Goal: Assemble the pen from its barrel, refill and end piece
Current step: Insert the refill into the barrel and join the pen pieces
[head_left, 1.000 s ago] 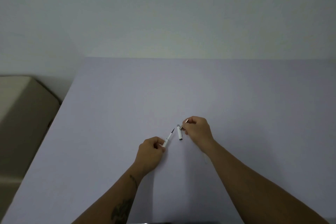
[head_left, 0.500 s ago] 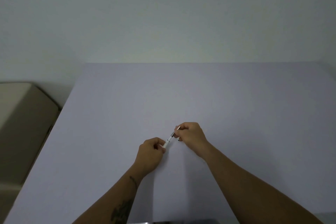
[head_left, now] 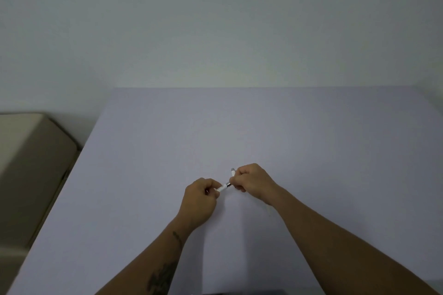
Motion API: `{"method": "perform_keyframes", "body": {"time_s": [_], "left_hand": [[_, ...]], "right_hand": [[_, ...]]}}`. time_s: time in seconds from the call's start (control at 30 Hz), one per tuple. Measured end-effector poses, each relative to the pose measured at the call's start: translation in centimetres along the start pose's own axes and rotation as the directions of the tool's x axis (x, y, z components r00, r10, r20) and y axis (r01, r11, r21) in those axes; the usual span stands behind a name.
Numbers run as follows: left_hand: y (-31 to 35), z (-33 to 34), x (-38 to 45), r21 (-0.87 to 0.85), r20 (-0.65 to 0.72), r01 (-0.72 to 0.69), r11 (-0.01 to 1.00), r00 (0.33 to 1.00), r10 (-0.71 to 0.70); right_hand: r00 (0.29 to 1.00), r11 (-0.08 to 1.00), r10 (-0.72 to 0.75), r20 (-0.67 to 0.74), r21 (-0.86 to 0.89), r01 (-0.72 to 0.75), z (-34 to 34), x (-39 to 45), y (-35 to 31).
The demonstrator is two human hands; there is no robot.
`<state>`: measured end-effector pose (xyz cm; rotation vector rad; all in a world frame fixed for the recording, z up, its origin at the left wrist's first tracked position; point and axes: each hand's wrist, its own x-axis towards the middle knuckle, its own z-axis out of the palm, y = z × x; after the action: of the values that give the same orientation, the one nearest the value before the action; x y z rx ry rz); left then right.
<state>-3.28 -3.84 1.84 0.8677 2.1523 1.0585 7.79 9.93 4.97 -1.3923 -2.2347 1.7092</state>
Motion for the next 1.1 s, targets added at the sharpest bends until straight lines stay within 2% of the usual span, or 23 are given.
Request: {"method": "perform_keyframes", "body": {"time_s": [0.23,0.4,0.6,0.9,1.03,1.1], "left_hand": [[0.1,-0.1,-0.3,0.025,-0.002,-0.023,0.999,1.0,0.024],[0.4,0.1,-0.2,0.026,0.0,0.004,1.0,1.0,-0.004],[0.8,0.2,-0.5,-0.021,0.003,0.031,0.999,1.0,-0.031],[1.9,0.5,-1.0,-0.095,0.066,0.024,0.995,0.998,-0.018],[1.9,0.6,-0.9,-0.098,0.094,0.04,0.994,0.995,-0.03],[1.8,0.5,-0.9,-0.115,0.095,0.061,0.991,0.994,-0.05]], "right_hand": [[0.996,0.992,0.08,0.043,-0.105,-0.075,0.0,-0.3,0.0],[1.0,1.0,0.007,0.004,-0.003,-0.007,-0.8,-0.6,0.2],[0.993,0.994,-0.114,-0.032,-0.01,0.113,-0.8,-1.0,1.0],[0.984,0.979,-0.038,-0.175,0.192,0.072,0.8,-2.1,1.0],[0.996,0.964,0.044,-0.074,0.264,-0.023,0.3,-2.3,0.7],[0.997,0.918,0.076,0.01,0.389,-0.074,-0.1,-2.4,0.6]]}}
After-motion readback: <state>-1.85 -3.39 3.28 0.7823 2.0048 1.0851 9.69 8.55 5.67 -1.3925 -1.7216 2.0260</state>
